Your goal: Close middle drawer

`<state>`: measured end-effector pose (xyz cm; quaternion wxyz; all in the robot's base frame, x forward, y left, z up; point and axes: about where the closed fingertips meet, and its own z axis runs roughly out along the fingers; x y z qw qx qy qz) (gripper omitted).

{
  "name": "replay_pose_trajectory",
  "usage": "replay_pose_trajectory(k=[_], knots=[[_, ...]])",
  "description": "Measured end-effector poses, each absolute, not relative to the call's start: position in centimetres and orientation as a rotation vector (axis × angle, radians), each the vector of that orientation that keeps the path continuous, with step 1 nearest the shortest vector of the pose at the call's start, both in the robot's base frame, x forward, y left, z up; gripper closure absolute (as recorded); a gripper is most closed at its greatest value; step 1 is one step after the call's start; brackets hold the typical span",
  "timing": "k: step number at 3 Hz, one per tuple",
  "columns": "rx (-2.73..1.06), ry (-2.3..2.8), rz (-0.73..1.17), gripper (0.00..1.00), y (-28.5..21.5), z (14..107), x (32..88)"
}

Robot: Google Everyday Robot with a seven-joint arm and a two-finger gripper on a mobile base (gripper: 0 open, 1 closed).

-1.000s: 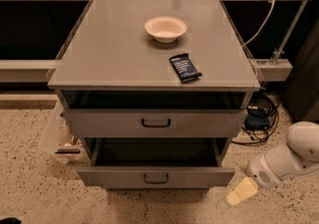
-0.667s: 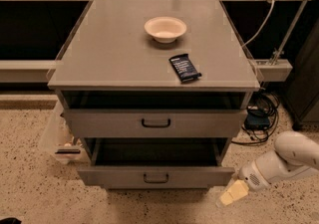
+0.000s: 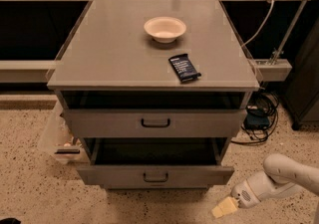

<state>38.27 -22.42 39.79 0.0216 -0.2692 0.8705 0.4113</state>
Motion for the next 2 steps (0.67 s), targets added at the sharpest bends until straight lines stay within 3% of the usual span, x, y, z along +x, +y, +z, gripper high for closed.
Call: replay_pose_trajectory(k=[2], knots=[[-0.836, 2.698, 1.275, 0.85, -22.35, 39.8, 38.22]])
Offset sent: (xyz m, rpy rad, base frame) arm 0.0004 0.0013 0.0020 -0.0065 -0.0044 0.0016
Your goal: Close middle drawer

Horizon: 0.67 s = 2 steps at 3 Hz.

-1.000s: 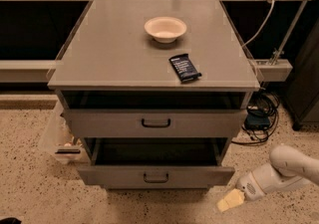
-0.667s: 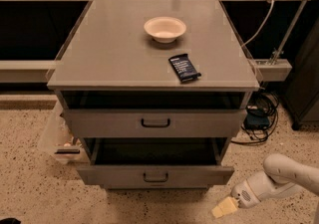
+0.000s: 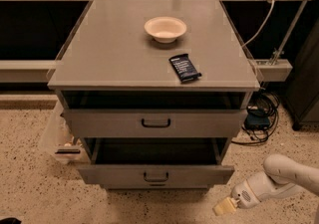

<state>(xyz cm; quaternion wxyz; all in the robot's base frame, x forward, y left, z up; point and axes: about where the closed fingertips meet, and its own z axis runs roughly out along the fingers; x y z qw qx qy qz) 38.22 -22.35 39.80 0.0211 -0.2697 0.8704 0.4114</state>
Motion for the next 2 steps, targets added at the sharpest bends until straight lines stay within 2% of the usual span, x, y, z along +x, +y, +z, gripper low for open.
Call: replay_pose_trajectory(k=[1, 2], knots=[[-0.835, 2.702, 1.257, 1.0, -22.3, 40.2, 38.6], [-0.853, 2.677, 1.229, 1.0, -21.4, 41.0, 39.6]])
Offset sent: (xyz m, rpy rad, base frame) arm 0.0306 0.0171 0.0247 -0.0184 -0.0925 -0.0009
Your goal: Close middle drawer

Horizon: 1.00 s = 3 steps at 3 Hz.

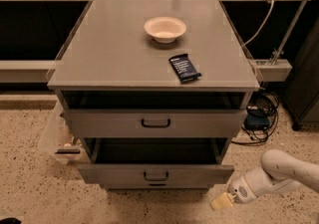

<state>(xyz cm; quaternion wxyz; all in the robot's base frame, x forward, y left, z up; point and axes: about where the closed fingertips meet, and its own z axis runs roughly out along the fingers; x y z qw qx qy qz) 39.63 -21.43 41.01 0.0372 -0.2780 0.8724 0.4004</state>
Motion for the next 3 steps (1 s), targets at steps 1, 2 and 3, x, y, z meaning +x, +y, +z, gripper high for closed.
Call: replay_pose_trajectory(k=[1, 2, 3], knots=[[-0.865, 2.632, 1.147, 1.0, -20.6, 42.2, 40.2], [-0.82, 2.605, 1.026, 1.0, -20.6, 42.5, 41.8], [-0.811, 2.602, 1.004, 1.0, -20.7, 42.4, 42.2]])
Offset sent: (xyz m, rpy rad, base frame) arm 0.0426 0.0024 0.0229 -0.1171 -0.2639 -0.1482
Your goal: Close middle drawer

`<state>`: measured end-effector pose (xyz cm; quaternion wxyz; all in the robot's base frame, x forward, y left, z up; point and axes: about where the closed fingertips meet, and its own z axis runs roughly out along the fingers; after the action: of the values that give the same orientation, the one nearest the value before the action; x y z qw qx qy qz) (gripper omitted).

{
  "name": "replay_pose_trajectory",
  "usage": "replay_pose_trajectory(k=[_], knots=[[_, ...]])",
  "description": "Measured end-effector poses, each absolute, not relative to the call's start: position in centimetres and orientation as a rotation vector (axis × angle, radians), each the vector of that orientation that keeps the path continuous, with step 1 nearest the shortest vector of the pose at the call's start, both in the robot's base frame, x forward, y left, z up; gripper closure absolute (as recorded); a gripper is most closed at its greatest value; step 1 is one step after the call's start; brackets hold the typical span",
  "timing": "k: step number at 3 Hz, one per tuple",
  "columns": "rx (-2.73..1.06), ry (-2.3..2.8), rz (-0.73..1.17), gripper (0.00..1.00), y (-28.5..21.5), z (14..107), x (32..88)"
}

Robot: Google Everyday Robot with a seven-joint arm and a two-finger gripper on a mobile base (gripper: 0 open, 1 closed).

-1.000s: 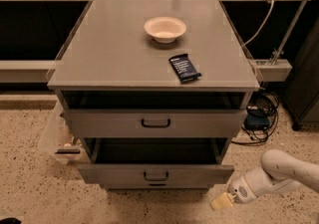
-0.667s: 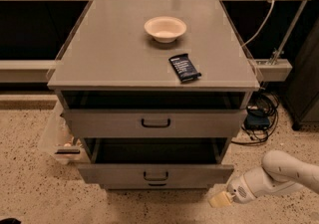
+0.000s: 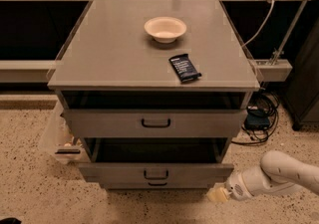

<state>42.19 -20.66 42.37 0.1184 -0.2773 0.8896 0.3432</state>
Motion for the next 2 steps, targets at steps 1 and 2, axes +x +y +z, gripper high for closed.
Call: replay_pose_trajectory(k=[1, 2], knots=[[-0.77, 2.566, 0.974, 1.0, -20.6, 41.3, 43.4], [-0.759, 2.505, 0.916, 1.0, -19.8, 40.7, 46.0]])
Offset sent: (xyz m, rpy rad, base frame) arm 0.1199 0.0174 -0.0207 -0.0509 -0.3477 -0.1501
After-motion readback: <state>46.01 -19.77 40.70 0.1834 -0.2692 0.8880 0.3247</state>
